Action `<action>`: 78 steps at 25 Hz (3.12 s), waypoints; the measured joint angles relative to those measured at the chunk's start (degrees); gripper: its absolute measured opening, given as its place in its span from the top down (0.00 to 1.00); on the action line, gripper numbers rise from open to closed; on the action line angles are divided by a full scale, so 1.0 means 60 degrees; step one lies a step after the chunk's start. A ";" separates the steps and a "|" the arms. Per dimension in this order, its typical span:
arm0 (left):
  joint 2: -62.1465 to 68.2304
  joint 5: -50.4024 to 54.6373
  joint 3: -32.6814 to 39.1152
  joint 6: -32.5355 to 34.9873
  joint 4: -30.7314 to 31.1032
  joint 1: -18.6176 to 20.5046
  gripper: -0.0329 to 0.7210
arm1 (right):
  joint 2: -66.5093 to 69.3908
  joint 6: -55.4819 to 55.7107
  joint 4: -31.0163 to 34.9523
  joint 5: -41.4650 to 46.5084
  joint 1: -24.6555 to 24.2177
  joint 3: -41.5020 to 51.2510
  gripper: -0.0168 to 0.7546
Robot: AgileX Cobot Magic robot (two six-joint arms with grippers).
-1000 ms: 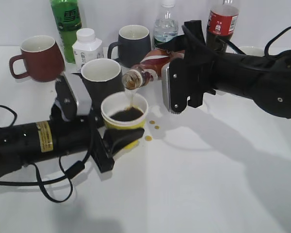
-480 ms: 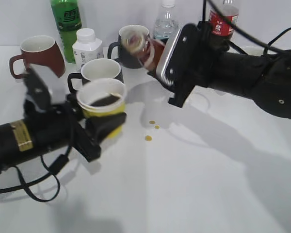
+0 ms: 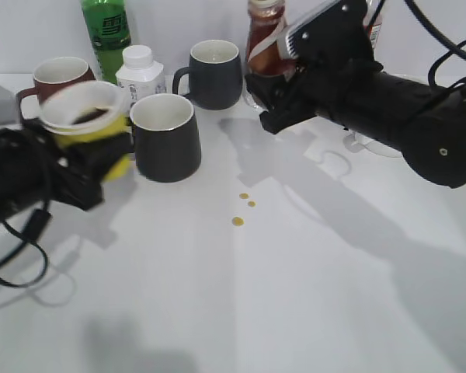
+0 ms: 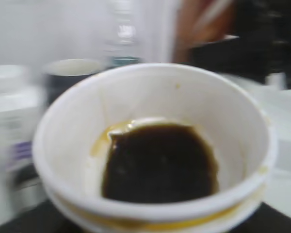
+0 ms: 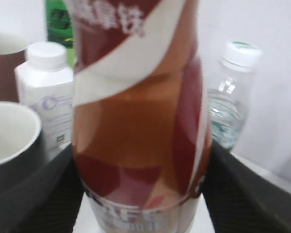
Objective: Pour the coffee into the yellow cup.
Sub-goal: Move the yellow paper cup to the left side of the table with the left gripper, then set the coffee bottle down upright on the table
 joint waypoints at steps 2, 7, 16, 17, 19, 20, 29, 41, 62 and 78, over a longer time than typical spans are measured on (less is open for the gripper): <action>-0.0162 0.0142 0.0020 0.0000 -0.0045 0.0440 0.39 | 0.0000 0.0492 0.0192 -0.0040 0.0000 0.0000 0.32; -0.0162 0.0256 0.0027 0.0050 -0.0065 0.1413 0.39 | 0.0000 0.0879 0.0826 -0.0090 0.0000 0.0000 0.32; 0.0129 0.0248 -0.0258 0.0606 -0.0399 0.2177 0.39 | 0.0592 0.0922 0.1136 -0.0305 -0.0009 0.0000 0.32; 0.0321 0.0248 -0.0378 0.0677 -0.0463 0.2187 0.40 | 0.0648 0.0922 0.1177 -0.0392 -0.0009 0.0000 0.32; 0.0740 0.0248 -0.0727 0.0721 -0.0498 0.2204 0.40 | 0.0797 0.0931 0.1327 -0.0637 -0.0009 0.0000 0.32; 0.0983 0.0248 -0.0919 0.0728 -0.0508 0.2204 0.40 | 0.0855 0.0931 0.1406 -0.0730 -0.0009 0.0000 0.32; 0.3044 0.0241 -0.2135 0.0783 -0.0577 0.2204 0.40 | 0.1063 0.0859 0.1926 -0.0889 -0.0009 0.0000 0.32; 0.3897 -0.0252 -0.2359 0.0821 -0.0609 0.2204 0.26 | 0.1063 0.0800 0.2089 -0.0932 -0.0025 0.0000 0.32; 0.2260 0.0567 -0.0633 0.0821 -0.1033 0.2204 0.15 | 0.2961 0.1796 0.1256 -0.2016 -0.0025 -0.0287 0.32; -0.0891 0.4557 0.0231 -0.0943 -0.1042 0.2204 0.18 | 0.2822 0.2186 0.0654 -0.1538 -0.0025 -0.0130 0.18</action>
